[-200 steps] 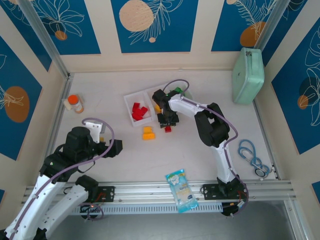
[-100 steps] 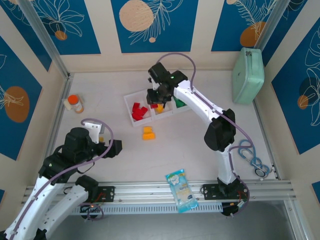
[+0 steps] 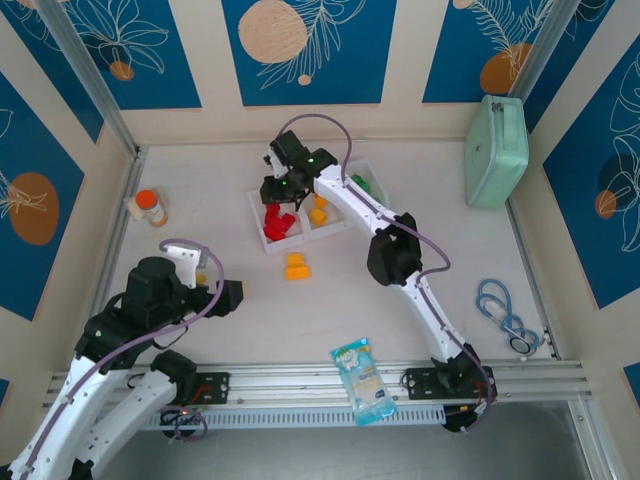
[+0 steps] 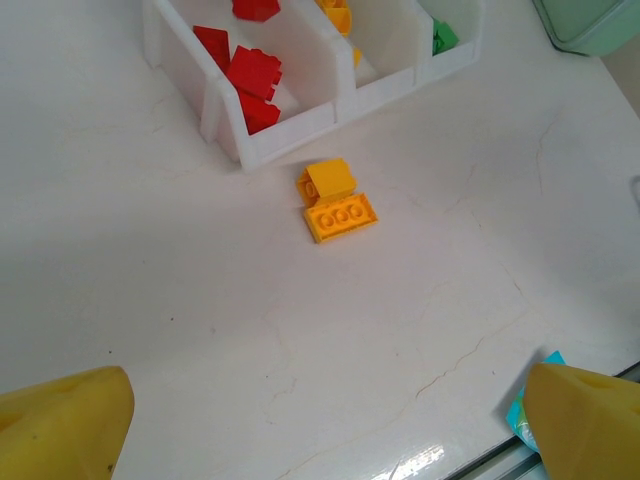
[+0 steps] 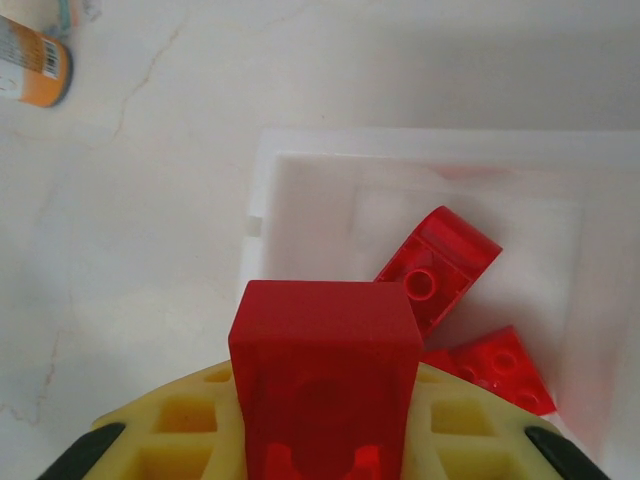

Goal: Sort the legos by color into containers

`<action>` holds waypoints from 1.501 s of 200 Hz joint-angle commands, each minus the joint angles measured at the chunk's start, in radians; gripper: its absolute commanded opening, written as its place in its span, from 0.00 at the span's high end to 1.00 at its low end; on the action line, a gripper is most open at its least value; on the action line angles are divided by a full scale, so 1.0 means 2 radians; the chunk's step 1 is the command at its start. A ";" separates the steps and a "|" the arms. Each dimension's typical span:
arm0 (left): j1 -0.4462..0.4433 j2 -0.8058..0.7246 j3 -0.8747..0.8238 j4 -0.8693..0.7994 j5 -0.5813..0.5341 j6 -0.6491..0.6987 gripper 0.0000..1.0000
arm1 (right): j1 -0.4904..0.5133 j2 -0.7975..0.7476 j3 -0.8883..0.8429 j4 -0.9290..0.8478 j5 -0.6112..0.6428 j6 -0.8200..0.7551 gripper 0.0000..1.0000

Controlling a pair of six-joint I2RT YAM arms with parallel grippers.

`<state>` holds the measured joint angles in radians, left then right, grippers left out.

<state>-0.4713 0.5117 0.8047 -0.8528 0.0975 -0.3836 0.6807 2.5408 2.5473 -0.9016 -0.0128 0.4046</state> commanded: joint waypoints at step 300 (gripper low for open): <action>0.006 -0.014 -0.004 0.009 0.030 0.009 0.01 | 0.065 -0.200 -0.403 0.057 0.100 0.162 0.08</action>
<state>-0.4702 0.4984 0.8028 -0.8482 0.1532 -0.3832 0.7986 2.0979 1.6852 -0.7631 0.2260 0.7498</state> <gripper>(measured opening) 0.993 0.929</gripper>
